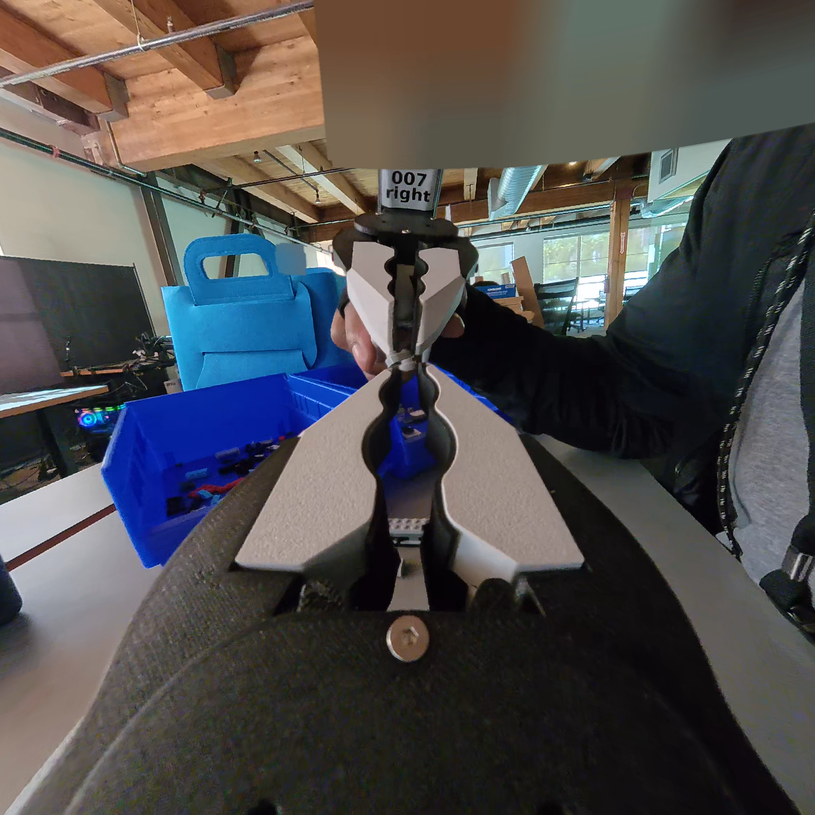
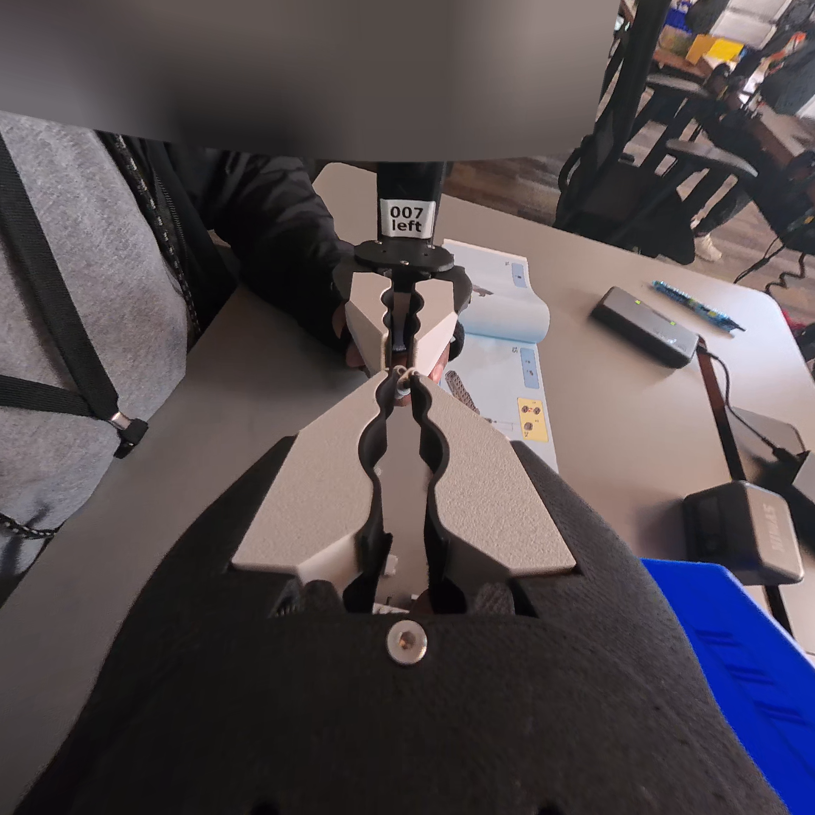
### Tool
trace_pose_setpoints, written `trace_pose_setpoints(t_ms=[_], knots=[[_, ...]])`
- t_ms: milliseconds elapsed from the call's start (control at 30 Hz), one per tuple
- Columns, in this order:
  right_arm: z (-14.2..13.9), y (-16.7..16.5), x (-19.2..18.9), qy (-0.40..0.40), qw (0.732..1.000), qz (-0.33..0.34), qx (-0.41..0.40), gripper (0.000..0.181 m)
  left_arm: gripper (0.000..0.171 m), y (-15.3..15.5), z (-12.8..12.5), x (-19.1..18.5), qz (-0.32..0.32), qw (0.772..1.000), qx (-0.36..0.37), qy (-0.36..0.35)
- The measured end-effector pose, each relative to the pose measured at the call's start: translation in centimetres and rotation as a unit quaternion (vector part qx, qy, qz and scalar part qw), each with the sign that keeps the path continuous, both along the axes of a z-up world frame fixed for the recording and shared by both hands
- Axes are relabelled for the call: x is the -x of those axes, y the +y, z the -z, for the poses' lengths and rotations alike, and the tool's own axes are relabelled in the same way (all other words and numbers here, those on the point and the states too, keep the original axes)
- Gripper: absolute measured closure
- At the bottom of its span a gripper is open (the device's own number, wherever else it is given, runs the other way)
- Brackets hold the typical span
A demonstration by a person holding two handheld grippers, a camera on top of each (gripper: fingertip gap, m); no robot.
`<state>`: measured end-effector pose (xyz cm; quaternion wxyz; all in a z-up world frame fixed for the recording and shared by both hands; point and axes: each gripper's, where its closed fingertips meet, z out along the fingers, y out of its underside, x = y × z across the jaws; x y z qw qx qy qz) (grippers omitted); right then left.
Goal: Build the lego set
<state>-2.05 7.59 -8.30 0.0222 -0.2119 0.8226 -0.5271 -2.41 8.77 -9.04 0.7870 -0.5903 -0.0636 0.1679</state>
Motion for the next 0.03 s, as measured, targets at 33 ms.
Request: trace_pose_setpoints(t_ms=[33], knots=[[-0.06,-0.02,-0.05,0.003,1.000,-0.002,0.003,0.174,0.163,-0.01,-0.02,-0.04,0.003,1.000,-0.002,-0.002]])
